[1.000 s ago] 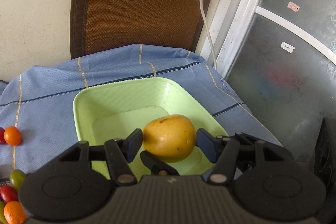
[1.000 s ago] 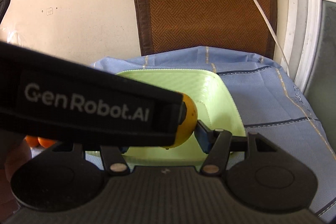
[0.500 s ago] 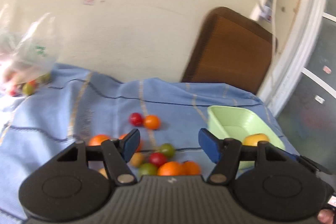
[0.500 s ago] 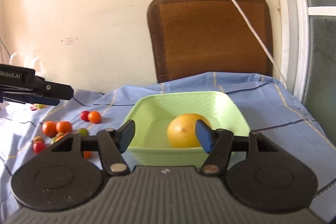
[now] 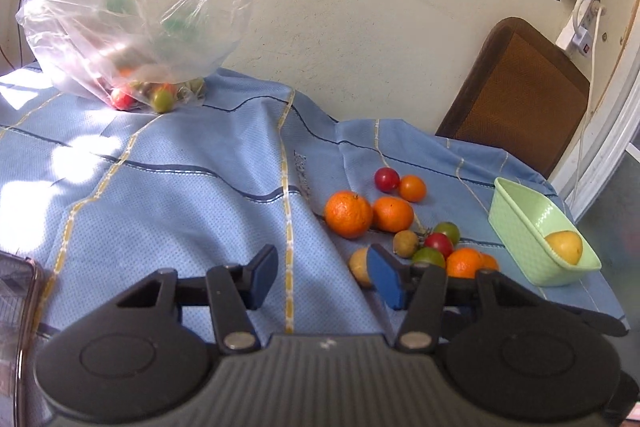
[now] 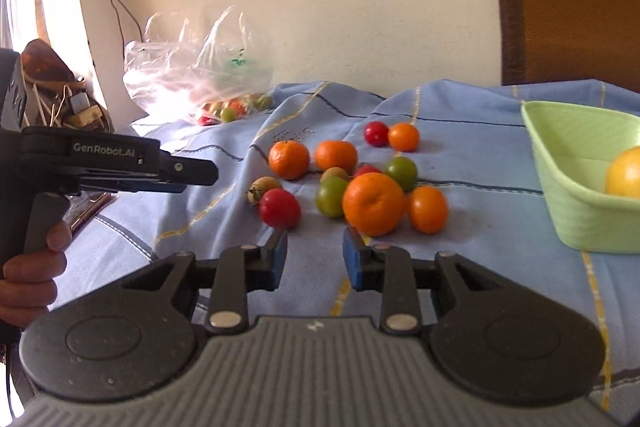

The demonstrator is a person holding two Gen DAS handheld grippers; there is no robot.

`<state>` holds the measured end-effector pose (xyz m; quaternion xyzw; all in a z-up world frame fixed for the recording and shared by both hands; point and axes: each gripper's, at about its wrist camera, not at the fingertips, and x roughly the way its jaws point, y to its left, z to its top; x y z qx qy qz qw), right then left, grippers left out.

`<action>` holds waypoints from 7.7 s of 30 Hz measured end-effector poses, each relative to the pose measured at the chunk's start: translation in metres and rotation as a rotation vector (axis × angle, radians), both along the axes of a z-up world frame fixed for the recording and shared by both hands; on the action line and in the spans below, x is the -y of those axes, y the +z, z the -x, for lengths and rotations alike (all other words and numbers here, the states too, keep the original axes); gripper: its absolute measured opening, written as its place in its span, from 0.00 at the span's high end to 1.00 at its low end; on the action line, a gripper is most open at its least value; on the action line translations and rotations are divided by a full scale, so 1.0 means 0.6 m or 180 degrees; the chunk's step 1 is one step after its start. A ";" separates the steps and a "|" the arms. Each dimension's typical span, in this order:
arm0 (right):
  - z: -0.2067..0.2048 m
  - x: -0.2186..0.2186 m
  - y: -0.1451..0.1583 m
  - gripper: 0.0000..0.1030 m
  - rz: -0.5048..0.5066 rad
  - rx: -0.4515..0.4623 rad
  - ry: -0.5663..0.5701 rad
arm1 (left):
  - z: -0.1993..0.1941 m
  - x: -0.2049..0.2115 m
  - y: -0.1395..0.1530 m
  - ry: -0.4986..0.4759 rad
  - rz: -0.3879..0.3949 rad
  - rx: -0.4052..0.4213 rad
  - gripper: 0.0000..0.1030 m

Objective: Organize fruits
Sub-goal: 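Grasp a red cherry tomato with the right gripper while the left grasps a brown kiwi fruit, then carry both fruits over the green bowl and open both grippers, then grasp a mandarin with the right gripper while the left grasps a green tomato, then lower both held fruits into the green bowl and open both grippers, then grasp an orange cherry tomato with the right gripper while the left grasps a mandarin, then carry both fruits into the green bowl and open both grippers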

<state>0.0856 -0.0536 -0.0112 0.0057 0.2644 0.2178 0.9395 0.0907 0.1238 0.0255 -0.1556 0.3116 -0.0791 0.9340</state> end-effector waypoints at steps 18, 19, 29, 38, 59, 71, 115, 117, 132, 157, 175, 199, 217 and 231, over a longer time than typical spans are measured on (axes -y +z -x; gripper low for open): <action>0.018 0.004 -0.013 0.69 0.0118 -0.0019 -0.0167 | -0.041 0.095 -0.014 -0.0240 -0.0761 -0.0033 0.50; 0.027 0.014 -0.013 0.69 0.0107 -0.0014 -0.0207 | -0.041 0.101 -0.018 -0.0250 -0.0803 0.0001 0.51; 0.069 0.090 -0.014 0.69 -0.0092 0.0049 -0.0516 | -0.019 0.153 -0.019 -0.0340 -0.1045 0.0032 0.74; 0.083 0.126 -0.017 0.69 -0.0263 0.0050 -0.0577 | -0.029 0.161 -0.032 -0.0293 -0.1066 -0.0077 0.73; 0.083 0.283 0.033 0.69 -0.0208 0.0922 -0.1731 | -0.081 0.413 0.073 -0.1405 -0.0706 0.0395 0.73; 0.039 0.338 0.017 0.60 -0.0010 0.0895 -0.1962 | -0.116 0.453 0.039 -0.1388 -0.0799 0.0166 0.69; 0.061 0.050 -0.004 0.62 0.0804 0.0633 -0.0188 | -0.062 0.142 -0.027 -0.0654 -0.0343 -0.0116 0.64; 0.065 0.068 -0.004 0.62 0.0642 0.0528 -0.0253 | -0.068 0.155 -0.035 -0.0667 -0.0411 -0.0151 0.63; 0.051 0.112 -0.020 0.61 0.0116 0.0246 -0.0404 | -0.019 0.200 -0.012 -0.0843 -0.0470 -0.0042 0.73; 0.023 0.255 0.002 0.58 -0.0092 0.0761 -0.1297 | -0.181 0.401 0.028 -0.1370 -0.0352 -0.0019 0.72; 0.062 0.266 0.008 0.58 -0.0278 0.1131 -0.1427 | -0.084 0.199 0.071 -0.0744 -0.0409 0.0297 0.62; -0.047 0.088 -0.022 0.57 0.0176 -0.0062 -0.0494 | -0.116 0.093 -0.022 -0.0479 -0.1003 0.0178 0.55; -0.012 0.105 -0.023 0.71 0.0042 -0.0010 -0.0585 | -0.061 0.096 -0.032 -0.0483 -0.0849 0.0030 0.63; 0.121 0.205 -0.028 0.71 -0.0033 0.0326 -0.1127 | 0.044 0.315 -0.003 -0.1524 -0.0947 0.0352 0.62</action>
